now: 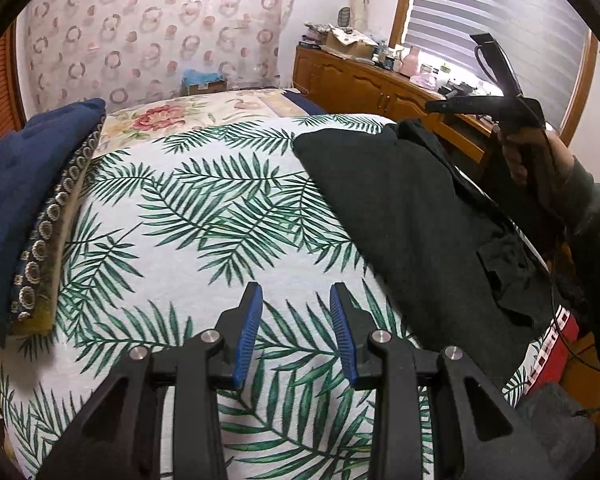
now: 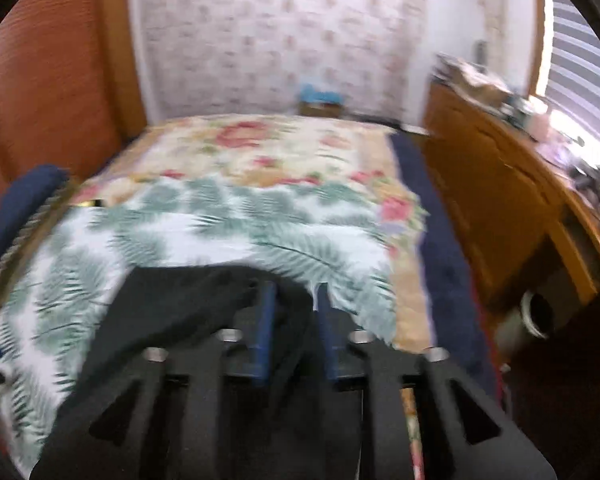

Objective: Fold small clothes

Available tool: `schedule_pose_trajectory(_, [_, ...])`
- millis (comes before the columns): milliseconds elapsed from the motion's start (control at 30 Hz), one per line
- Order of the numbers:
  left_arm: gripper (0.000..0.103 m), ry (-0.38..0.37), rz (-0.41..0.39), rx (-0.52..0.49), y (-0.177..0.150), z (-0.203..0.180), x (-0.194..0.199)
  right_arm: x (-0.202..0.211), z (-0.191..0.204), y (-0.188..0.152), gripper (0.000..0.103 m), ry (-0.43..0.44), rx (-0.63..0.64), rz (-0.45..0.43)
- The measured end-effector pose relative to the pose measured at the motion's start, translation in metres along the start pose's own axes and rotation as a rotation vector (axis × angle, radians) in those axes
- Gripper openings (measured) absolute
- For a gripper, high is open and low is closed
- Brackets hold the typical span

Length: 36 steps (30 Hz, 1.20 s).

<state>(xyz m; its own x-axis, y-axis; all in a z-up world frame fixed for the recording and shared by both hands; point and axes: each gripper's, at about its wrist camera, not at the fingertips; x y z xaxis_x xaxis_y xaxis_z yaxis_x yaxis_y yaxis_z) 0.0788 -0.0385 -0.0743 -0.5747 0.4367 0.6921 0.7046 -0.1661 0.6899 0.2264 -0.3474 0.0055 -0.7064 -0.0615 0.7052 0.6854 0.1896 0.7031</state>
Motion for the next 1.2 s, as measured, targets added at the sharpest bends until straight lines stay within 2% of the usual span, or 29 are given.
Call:
schedule_pose_trajectory(133, [0.033, -0.001, -0.001, -0.010, 0.003, -0.006, -0.005, 0.007, -0.004, -0.014, 0.034, -0.009, -0.011, 0.000])
schedule_pose_trajectory(200, [0.033, -0.001, -0.009, -0.016, 0.007, -0.010, -0.006, 0.015, -0.001, -0.022, 0.039, -0.008, 0.010, -0.005])
schedule_pose_trajectory(300, [0.033, -0.004, -0.021, -0.028, 0.014, -0.017, -0.009, 0.026, 0.007, -0.034, 0.048, 0.029, 0.032, -0.012])
schedule_pose_trajectory(400, [0.033, -0.001, -0.029, -0.040, 0.019, -0.024, -0.012, 0.031, 0.020, -0.042, 0.052, 0.076, 0.054, -0.018])
schedule_pose_trajectory(500, [0.033, 0.000, -0.035, -0.050, 0.024, -0.029, -0.014, 0.026, 0.034, -0.046, 0.052, 0.116, 0.082, -0.005])
schedule_pose_trajectory(767, [0.033, 0.000, -0.035, -0.072, 0.026, -0.038, -0.018, -0.009, 0.049, -0.047, 0.052, 0.100, 0.114, 0.045])
schedule_pose_trajectory(800, [0.033, -0.003, -0.034, -0.071, 0.025, -0.038, -0.019, -0.012, 0.049, -0.047, 0.048, 0.099, 0.116, 0.052])
schedule_pose_trajectory(833, [0.033, -0.004, -0.032, -0.071, 0.024, -0.039, -0.020, -0.013, 0.047, -0.047, 0.040, 0.105, 0.115, 0.056])
schedule_pose_trajectory(867, [0.033, -0.005, -0.030, -0.071, 0.024, -0.039, -0.020, -0.015, 0.045, -0.048, 0.021, 0.116, 0.118, 0.062])
schedule_pose_trajectory(900, [0.033, -0.007, -0.028, -0.070, 0.023, -0.040, -0.021, -0.015, 0.043, -0.049, 0.011, 0.132, 0.118, 0.069])
schedule_pose_trajectory(967, [0.033, -0.010, -0.025, -0.071, 0.022, -0.041, -0.022, -0.010, 0.032, -0.050, 0.005, 0.148, 0.092, 0.057])
schedule_pose_trajectory(1033, [0.033, -0.013, -0.023, -0.072, 0.021, -0.042, -0.023, -0.002, 0.020, -0.050, 0.004, 0.128, 0.058, 0.028])
schedule_pose_trajectory(1133, [0.033, -0.020, -0.024, -0.073, 0.021, -0.045, -0.024, 0.013, -0.009, -0.047, 0.004, 0.034, -0.022, -0.008])
schedule_pose_trajectory(1200, [0.033, -0.028, -0.023, -0.075, 0.021, -0.049, -0.025, 0.021, -0.022, -0.046, 0.005, -0.068, -0.041, -0.022])
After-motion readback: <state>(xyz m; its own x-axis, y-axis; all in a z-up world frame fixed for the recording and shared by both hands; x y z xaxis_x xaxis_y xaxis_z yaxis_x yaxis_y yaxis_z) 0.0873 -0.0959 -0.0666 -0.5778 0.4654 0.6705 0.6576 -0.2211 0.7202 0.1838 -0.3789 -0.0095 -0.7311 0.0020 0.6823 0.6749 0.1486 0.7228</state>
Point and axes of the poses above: each gripper's, at about its wrist camera, not at the fingertips, and x roughly against the way its jaws point, z to its left, y to its top, and after that the axes turned 5 degrees about -y, right-handed
